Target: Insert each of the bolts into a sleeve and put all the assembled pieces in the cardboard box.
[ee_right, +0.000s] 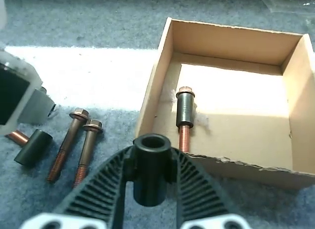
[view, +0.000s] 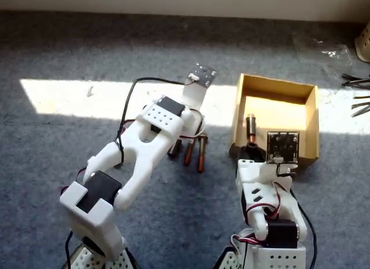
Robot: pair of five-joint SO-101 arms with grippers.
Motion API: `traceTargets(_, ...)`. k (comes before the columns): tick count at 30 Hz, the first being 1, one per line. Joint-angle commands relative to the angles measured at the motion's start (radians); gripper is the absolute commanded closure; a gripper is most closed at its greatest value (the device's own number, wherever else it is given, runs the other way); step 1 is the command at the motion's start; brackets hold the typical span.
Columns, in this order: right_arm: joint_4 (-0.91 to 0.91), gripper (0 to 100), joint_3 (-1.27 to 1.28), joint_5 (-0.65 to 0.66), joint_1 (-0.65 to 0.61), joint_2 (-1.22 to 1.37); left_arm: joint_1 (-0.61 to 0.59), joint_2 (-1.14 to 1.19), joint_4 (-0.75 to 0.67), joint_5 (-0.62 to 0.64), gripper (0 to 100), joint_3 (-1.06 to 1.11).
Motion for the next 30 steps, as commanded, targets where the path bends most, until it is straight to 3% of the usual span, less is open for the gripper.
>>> traceTargets(1, -0.004, 99.4, -0.008, -0.002, 0.005, -0.012, 0.053, -0.012, -0.009, 0.009, 97, -0.048)
traceTargets(5, -0.004, 99.4, -0.008, 0.000, 0.005, -0.012, 0.085, -0.005, -0.009, 0.011, 92, -0.048)
traceTargets(30, -0.002, 99.4, -0.008, 0.002, 0.005, -0.019, 0.013, 0.091, -0.011, 0.005, 91, -0.076)
